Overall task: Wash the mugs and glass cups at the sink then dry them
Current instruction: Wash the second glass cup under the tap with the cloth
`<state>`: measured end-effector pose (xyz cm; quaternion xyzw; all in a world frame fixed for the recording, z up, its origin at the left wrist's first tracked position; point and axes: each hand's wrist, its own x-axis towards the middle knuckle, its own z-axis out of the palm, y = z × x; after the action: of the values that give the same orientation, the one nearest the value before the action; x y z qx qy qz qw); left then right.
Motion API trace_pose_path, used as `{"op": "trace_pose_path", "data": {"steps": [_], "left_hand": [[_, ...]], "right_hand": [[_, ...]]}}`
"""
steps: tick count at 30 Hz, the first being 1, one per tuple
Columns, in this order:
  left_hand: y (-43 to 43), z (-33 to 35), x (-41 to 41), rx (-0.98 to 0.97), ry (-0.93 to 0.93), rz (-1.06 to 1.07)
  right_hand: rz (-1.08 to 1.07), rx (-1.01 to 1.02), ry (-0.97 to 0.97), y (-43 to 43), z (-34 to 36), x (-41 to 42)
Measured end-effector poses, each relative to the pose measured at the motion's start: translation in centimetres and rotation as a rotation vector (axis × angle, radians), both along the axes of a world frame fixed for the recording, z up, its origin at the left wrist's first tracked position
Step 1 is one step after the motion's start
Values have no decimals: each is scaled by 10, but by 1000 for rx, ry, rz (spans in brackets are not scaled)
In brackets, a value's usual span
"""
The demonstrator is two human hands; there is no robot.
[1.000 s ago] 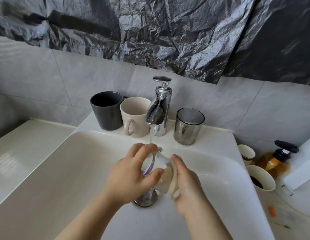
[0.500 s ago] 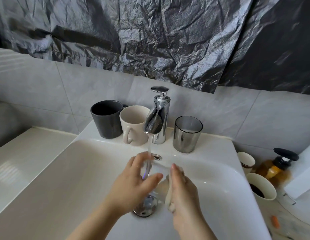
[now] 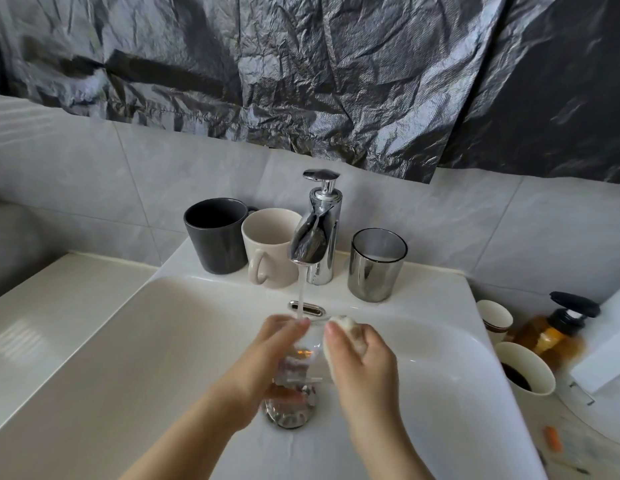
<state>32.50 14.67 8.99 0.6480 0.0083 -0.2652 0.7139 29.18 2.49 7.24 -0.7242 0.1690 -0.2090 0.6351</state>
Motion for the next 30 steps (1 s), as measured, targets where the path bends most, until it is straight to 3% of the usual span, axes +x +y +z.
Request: {"op": "trace_pose_path", "data": {"steps": [2,4,5,6,9,11,13,16,17,19,22,24,26,30], "left_hand": [[1,1,-1,152,-421,-53],[3,-1,-2,280,-652,-67],[3,-2,-2,265,-619,-13],[2,0,-2,187,-473,82],[2,7,-2,-176,263,196],[5,11,-2,-274,452,170],[5,12,-2,-112,274,89],[1,10,-3,234,-312,59],[0,9,-4,274,-417,60],[1,8,-3,221,-359,142],[6,10,1,-114,195,263],[8,15,0,-240,393,224],[8,13,1,-132,298,117],[7,11,1,213,-257,25]], "right_hand": [[7,250,95,-5,3,1],[28,327,103,-5,3,1],[54,291,60,-4,2,-1],[85,206,1,-2,1,-3],[193,-172,-103,5,-7,-3],[195,-273,-103,6,-7,-2],[110,-123,-89,5,-3,0],[35,205,20,0,2,4],[43,238,51,0,2,4],[95,198,0,4,4,-1],[238,-123,-104,11,-3,-5],[232,-269,-106,12,-5,-4],[136,-173,-109,11,0,-2],[-55,8,4,8,7,-1]]}}
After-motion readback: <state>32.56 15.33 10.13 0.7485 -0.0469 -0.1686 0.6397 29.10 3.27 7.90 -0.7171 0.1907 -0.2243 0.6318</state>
